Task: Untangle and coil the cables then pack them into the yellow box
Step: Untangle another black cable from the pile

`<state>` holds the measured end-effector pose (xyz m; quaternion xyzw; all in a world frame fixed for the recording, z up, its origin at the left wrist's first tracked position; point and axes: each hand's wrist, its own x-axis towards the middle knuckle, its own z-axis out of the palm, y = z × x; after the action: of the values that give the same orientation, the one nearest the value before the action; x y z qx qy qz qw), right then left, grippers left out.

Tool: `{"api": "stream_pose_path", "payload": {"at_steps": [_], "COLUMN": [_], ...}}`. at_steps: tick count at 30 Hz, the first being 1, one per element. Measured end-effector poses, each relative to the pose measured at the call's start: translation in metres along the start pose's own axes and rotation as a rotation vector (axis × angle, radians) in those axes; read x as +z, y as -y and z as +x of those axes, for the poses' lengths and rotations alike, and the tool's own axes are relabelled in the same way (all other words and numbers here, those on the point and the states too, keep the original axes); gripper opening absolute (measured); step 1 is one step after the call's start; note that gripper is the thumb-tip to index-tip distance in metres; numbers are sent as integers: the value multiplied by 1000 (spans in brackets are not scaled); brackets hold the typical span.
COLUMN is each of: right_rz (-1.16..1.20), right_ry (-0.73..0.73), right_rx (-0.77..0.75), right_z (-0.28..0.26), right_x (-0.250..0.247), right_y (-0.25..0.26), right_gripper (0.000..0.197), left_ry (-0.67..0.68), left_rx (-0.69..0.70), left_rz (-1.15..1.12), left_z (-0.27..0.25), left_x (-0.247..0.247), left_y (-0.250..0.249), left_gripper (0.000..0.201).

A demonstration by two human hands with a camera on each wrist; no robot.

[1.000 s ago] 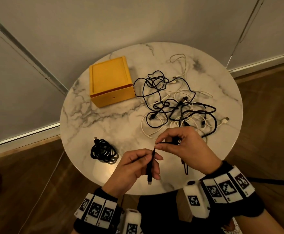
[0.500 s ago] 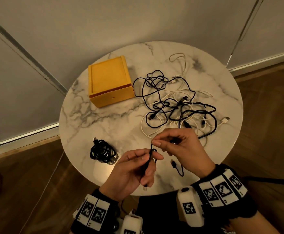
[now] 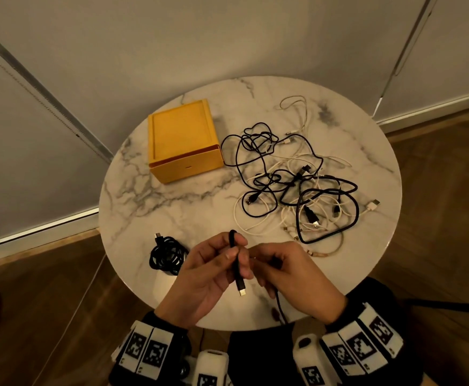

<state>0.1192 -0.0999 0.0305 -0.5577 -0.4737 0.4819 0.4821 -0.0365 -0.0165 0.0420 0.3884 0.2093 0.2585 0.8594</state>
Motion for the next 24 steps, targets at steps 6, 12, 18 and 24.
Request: {"api": "stream_pose_path", "payload": {"at_steps": [6, 12, 18, 24], "right_rz": [-244, -370, -651, -833], "right_ry": [46, 162, 245, 253], "right_rx": [-31, -71, -103, -100], "right_z": [-7, -11, -18, -14], "right_x": [8, 9, 15, 2], "right_y": [8, 4, 2, 8], "right_gripper": [31, 37, 20, 22], "left_ry": [35, -8, -120, -112], "left_rx": [5, 37, 90, 8], "left_rz": [115, 165, 422, 813], "left_z": [-4, -8, -2, 2], "left_x": [0, 1, 2, -1], "left_y": [2, 0, 0, 8], "left_gripper": [25, 38, 43, 54]}}
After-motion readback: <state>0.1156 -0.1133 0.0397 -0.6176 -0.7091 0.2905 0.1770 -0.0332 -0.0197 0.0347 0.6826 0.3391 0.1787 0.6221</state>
